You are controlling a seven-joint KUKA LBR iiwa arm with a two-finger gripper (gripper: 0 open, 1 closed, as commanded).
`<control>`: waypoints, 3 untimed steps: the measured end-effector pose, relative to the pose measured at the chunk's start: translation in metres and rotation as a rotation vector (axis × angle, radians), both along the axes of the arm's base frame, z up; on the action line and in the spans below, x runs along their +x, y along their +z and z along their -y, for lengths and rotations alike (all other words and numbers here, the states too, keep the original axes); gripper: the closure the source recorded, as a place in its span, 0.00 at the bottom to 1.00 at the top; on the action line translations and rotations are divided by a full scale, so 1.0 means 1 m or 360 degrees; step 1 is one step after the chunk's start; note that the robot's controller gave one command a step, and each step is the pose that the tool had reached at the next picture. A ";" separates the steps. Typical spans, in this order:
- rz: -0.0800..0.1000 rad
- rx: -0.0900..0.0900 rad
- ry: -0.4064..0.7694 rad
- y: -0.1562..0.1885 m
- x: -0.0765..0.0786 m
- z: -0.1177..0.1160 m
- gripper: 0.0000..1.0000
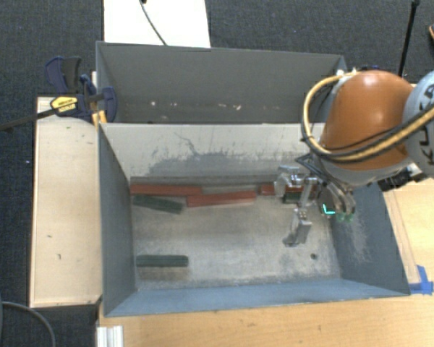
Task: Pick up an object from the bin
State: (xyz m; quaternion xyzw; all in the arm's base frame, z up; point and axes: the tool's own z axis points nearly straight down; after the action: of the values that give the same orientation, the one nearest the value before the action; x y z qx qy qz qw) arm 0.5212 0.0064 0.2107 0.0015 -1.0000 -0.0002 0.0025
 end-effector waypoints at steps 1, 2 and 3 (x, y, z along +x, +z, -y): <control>0.0016 0.0006 -0.0026 -0.025 0.070 -0.064 0.00; 0.0006 0.0003 -0.0174 -0.047 0.050 -0.122 0.00; 0.0004 0.0002 0.0060 -0.054 0.029 -0.176 0.00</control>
Offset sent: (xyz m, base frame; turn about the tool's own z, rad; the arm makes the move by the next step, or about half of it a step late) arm 0.0675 0.0594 -0.0246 0.0222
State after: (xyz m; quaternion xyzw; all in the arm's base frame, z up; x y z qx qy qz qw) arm 0.5503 0.1820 0.1563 0.0203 -0.9998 -0.0008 0.0012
